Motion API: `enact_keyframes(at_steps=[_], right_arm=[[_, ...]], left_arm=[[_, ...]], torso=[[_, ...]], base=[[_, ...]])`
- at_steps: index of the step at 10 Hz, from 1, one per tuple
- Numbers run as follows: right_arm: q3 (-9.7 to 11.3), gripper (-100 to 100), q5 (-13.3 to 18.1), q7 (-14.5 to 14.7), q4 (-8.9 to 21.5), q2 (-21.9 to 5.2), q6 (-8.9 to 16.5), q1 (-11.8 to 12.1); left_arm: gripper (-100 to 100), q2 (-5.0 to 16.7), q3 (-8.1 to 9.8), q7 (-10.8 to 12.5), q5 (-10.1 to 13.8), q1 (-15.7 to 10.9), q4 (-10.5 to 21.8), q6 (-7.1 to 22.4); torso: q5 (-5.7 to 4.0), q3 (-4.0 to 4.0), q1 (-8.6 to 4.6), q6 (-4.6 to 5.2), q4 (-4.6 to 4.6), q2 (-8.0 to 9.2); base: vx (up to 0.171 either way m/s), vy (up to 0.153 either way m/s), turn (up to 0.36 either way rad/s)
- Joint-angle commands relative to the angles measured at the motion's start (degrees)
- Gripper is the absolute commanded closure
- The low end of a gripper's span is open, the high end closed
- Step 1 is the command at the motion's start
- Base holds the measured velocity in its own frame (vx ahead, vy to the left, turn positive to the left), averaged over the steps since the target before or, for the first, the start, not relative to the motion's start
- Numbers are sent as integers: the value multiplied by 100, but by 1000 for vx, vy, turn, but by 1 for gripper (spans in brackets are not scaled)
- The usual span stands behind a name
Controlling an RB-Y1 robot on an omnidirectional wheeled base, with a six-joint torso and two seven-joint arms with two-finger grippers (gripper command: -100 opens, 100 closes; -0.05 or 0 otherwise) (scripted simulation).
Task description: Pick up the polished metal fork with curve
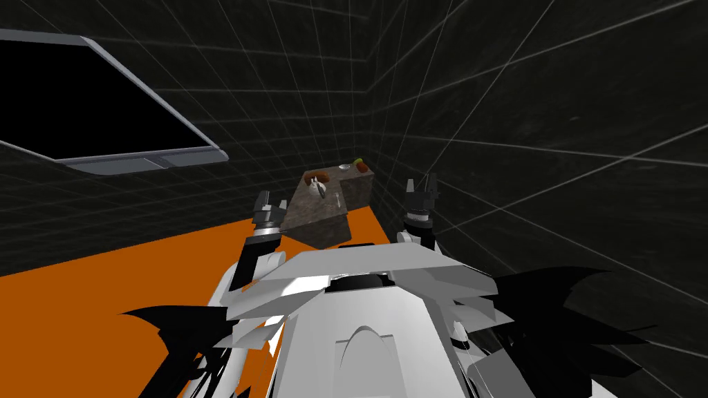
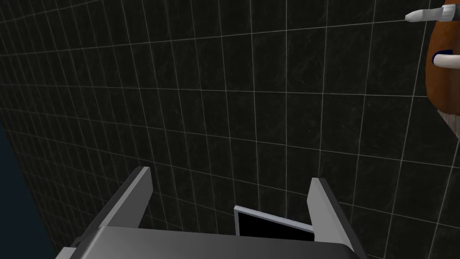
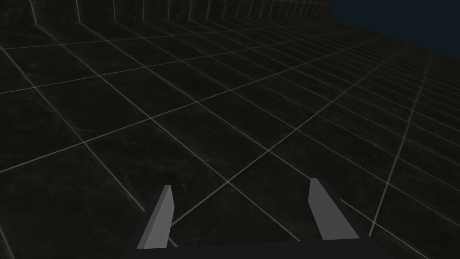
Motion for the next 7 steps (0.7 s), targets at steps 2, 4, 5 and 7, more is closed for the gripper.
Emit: enact_keyframes(at_steps=[2, 4, 5, 7], right_arm=[[0, 0, 0, 0, 0, 0, 0, 1], [0, 0, 0, 0, 0, 0, 0, 0], [0, 0, 0, 0, 0, 0, 0, 1], [0, 0, 0, 0, 0, 0, 0, 2]], left_arm=[[-100, 263, 206, 80, 202, 265, -1, 345], [-100, 435, 319, 126, 328, 430, 39, 539], [-100, 614, 425, 171, 458, 601, 80, 745], [-100, 801, 524, 214, 590, 774, 123, 941]], torso=[[-1, -2, -8, -2, 0, -4], [-1, -2, -2, 0, -1, -4], [-1, -4, -8, -2, -1, -8], [-3, -8, -17, -4, -2, -15]], base=[[-52, 79, -318], [-59, 90, -361], [-54, 68, -358], [-36, 50, -355]])
